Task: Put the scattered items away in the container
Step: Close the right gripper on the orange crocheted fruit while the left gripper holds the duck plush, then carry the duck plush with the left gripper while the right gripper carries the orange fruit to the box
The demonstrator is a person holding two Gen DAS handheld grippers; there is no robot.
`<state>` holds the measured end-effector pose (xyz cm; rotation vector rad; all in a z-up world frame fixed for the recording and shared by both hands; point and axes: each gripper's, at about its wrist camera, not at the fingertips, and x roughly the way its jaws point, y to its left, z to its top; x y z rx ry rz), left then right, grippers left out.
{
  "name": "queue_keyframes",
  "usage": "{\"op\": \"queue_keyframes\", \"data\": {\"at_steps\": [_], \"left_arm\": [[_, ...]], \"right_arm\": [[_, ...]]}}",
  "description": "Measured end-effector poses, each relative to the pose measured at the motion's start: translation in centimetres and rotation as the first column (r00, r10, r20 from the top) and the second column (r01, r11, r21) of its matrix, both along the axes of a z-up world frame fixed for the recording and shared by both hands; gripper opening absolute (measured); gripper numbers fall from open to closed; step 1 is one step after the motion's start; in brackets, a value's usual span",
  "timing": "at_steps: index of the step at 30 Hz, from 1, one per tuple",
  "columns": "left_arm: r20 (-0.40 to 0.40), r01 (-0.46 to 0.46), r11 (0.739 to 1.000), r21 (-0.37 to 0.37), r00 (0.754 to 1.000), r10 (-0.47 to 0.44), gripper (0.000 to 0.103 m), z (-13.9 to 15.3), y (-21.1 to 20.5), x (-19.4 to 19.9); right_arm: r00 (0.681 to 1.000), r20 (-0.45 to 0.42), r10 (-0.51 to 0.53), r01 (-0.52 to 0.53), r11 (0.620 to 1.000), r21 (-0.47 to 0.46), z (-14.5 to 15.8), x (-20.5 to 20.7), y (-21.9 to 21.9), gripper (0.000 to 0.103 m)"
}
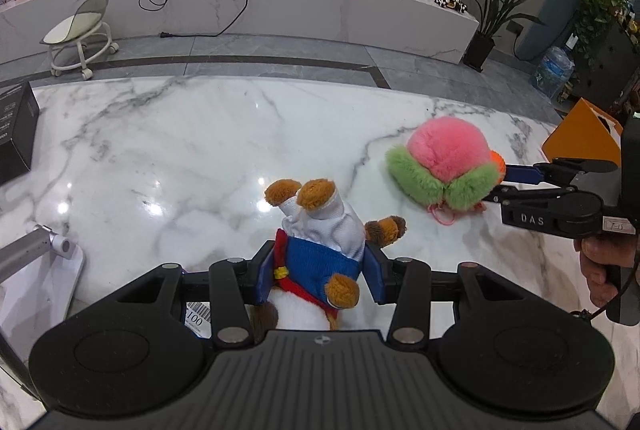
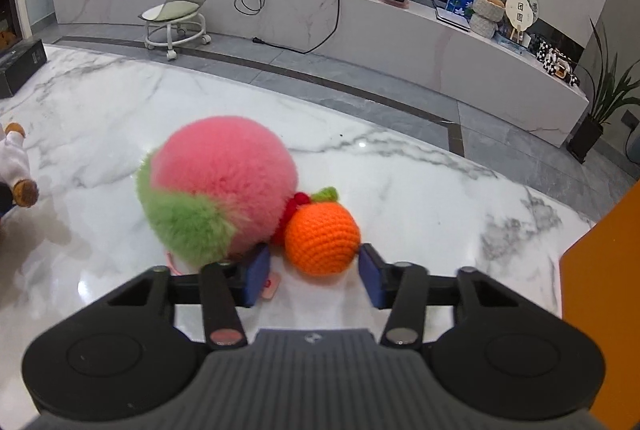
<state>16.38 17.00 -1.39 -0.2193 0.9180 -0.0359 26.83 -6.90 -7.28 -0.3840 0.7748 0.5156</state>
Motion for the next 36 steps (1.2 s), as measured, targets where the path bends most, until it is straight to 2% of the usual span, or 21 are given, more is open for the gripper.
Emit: {"op": "queue_keyframes", "data": {"at_steps": [8, 21, 36], "left_arm": [[-0.005, -0.004, 1.000, 0.000, 1.000, 0.004, 0.052, 0.1, 0.1, -0.1], [0.000, 0.001, 1.000, 0.013, 1.000, -0.001, 0.052, 1.4, -0.4, -0.7], [0.045, 0.044, 0.997, 0.063, 0.998, -0.047, 0.051, 5.0, -3.7, -1.2]], "right_arm": [[1.000, -0.017, 0.011, -0.011, 1.000, -0.006, 0.5, -0.4, 0.1, 0.041], [0.996, -0.085, -0.033, 0.032, 0.999, -0.017, 2.5, -2.1, -1.9, 0.040], [0.998, -0.046, -0.037, 0.042, 0.994, 0.098, 7.1, -4.1, -5.2, 0.040]]}}
